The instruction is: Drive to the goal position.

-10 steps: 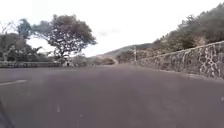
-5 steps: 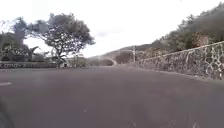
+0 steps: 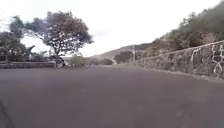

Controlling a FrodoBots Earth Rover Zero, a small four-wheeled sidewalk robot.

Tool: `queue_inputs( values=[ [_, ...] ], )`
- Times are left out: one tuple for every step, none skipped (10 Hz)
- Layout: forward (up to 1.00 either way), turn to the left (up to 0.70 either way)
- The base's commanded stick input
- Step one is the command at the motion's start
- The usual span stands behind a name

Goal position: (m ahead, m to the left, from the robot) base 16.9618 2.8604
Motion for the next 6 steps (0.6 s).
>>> queue_inputs(
  values=[
    [1.00, 0.03],
    [1.00, 0.05],
    [1.00, 0.18],
    [1.00, 0.07],
    [1.00, 0.00],
    [1.00, 0.00]
  ],
)
